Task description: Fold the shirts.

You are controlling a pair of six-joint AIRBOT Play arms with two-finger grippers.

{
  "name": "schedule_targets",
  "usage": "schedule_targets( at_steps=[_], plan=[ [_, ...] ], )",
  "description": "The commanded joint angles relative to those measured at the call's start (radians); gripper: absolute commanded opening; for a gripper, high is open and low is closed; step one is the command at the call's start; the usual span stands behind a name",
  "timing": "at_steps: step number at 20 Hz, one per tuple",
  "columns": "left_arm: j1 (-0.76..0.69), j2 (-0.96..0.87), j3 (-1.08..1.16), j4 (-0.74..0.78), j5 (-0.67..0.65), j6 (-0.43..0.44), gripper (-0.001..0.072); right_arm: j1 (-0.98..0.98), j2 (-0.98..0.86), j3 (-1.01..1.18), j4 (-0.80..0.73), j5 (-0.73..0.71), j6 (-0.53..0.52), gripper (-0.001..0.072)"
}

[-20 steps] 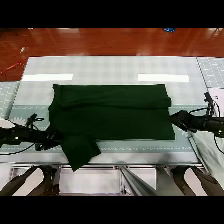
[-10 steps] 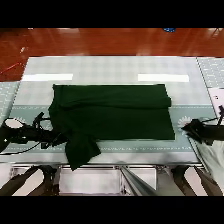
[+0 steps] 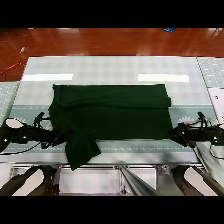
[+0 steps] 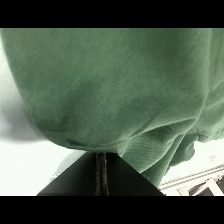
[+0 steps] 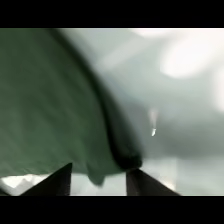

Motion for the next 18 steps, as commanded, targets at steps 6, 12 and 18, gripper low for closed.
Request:
schedule_targets(
  at_steps=[6, 12, 18],
  plan=[
    [0.0, 0.0, 0.158, -0.002, -0.014, 0.0, 0.002, 0.074, -0.052, 0.106, 0.146, 0.008, -0.196, 0.0024],
    [-0.006, -0.051, 0.444, -0.046, -0.012, 0.0, 0.002, 0.081, -0.09, 0.291, 0.241, 0.018, -0.161, 0.0024],
    [-0.06, -0.312, 0.709, -0.095, 0.026, 0.0, 0.002, 0.191, -0.296, 0.489, 0.269, -0.089, -0.152, 0.0024]
  ],
)
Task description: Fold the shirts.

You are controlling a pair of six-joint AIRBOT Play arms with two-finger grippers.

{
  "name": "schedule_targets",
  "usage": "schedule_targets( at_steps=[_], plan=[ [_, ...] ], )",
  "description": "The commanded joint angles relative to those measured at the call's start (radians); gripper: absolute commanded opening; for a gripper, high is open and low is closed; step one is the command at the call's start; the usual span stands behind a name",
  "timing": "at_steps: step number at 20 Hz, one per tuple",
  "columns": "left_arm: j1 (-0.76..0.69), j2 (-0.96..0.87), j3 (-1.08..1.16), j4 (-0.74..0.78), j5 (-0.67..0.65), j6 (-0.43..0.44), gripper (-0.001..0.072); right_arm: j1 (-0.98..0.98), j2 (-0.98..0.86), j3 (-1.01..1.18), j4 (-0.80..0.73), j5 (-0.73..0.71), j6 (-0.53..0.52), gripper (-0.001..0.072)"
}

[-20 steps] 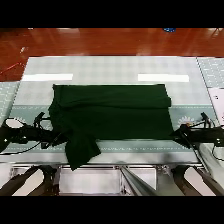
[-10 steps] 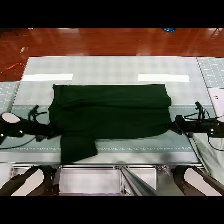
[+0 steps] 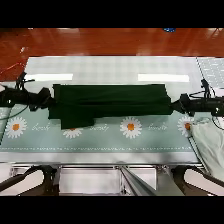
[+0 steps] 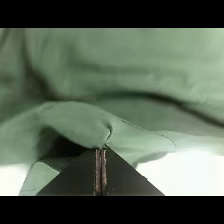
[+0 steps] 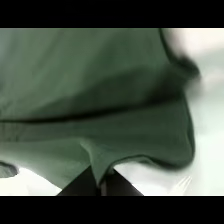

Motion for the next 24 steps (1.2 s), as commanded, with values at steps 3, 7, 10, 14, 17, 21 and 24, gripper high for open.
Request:
schedule_targets(
  at_steps=[3, 7, 10, 14, 17, 21, 24],
  plan=[
    [-0.049, -0.254, 0.268, -0.026, 0.013, -0.01, 0.002, 0.051, -0.175, 0.191, 0.049, -0.09, 0.033, 0.0024],
    [-0.049, -0.404, 0.441, -0.026, 0.009, -0.066, 0.002, 0.052, -0.272, 0.305, 0.078, -0.095, 0.032, 0.0024],
    [-0.066, -0.491, 0.535, -0.026, 0.0, -0.064, 0.002, 0.052, -0.336, 0.358, 0.102, -0.108, 0.031, 0.0024],
    [-0.093, -0.557, 0.557, -0.025, -0.031, -0.061, 0.0343, 0.052, -0.394, 0.367, 0.134, -0.146, 0.03, 0.0421],
    [-0.054, -0.562, 0.583, -0.023, -0.128, -0.062, 0.0506, 0.024, -0.384, 0.387, 0.128, -0.101, 0.027, 0.0411],
    [0.106, -0.489, 0.668, 0.064, -0.354, -0.061, 0.0506, -0.13, -0.286, 0.465, 0.116, 0.079, 0.027, 0.0411],
    [0.184, -0.307, 0.62, 0.084, -0.29, -0.027, 0.0506, -0.206, -0.182, 0.446, -0.082, 0.035, 0.083, 0.0412]
  ],
)
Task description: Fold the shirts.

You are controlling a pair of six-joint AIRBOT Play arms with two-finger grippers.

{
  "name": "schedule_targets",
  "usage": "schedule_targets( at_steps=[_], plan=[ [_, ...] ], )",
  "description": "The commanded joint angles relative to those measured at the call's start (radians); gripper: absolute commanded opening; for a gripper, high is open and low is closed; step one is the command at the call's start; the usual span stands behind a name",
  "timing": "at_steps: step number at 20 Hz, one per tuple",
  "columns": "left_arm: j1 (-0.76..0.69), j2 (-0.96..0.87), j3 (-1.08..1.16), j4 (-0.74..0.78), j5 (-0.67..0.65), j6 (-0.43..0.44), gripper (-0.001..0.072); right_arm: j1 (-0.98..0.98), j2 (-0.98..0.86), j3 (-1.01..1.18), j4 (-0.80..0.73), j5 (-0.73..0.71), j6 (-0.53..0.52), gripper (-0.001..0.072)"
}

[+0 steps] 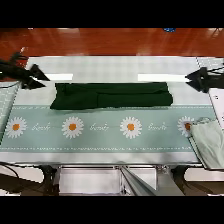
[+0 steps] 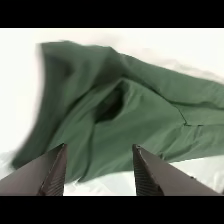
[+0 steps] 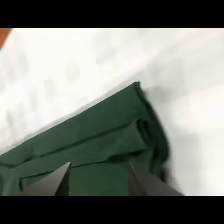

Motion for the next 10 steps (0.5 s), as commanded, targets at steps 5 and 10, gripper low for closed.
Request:
schedule_targets(
  at_steps=[5, 10],
  plan=[
    [-0.088, 0.564, -0.455, 0.037, 0.278, 0.132, 0.0506, -0.026, 0.095, -0.189, -0.193, -0.184, 0.134, 0.0412],
    [-0.281, 0.769, -0.76, 0.037, 0.455, 0.132, 0.0506, 0.056, -0.066, -0.182, -0.079, -0.183, 0.106, 0.0417]
  ],
)
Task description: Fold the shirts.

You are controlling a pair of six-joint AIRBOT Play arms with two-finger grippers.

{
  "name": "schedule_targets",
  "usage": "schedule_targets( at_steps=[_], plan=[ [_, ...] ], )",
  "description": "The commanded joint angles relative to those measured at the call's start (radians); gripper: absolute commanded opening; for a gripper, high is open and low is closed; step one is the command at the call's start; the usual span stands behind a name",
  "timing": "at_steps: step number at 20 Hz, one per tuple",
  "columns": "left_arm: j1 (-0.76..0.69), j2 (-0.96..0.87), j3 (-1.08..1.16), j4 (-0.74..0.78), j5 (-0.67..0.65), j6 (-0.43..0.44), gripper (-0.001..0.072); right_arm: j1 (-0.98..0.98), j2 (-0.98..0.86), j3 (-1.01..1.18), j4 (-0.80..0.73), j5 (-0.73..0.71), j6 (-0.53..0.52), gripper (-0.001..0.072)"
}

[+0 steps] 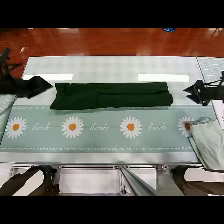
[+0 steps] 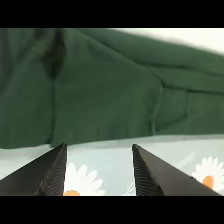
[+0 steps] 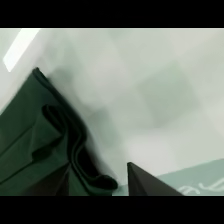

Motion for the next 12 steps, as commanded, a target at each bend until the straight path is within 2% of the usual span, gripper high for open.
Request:
schedule_targets(
  at_steps=[1, 6, 10, 11, 12],
  plan=[
    [-0.109, 0.103, -0.156, 0.004, 0.112, 0.014, 0.0506, 0.05, -0.104, 0.006, 0.076, -0.008, -0.011, 0.0417],
    [-0.132, 0.085, -0.155, 0.003, 0.113, 0.009, 0.0506, 0.123, -0.21, 0.061, 0.175, 0.014, -0.045, 0.0417],
    [-0.133, 0.075, -0.155, -0.001, 0.113, 0.001, 0.0506, 0.197, -0.265, 0.11, 0.25, -0.039, -0.045, 0.0417],
    [-0.133, 0.075, -0.155, -0.006, 0.113, -0.005, 0.0506, 0.215, -0.271, 0.121, 0.261, -0.055, -0.045, 0.0401],
    [-0.133, 0.075, -0.155, -0.008, 0.113, -0.005, 0.0506, 0.233, -0.273, 0.129, 0.261, -0.069, -0.045, 0.0295]
  ],
)
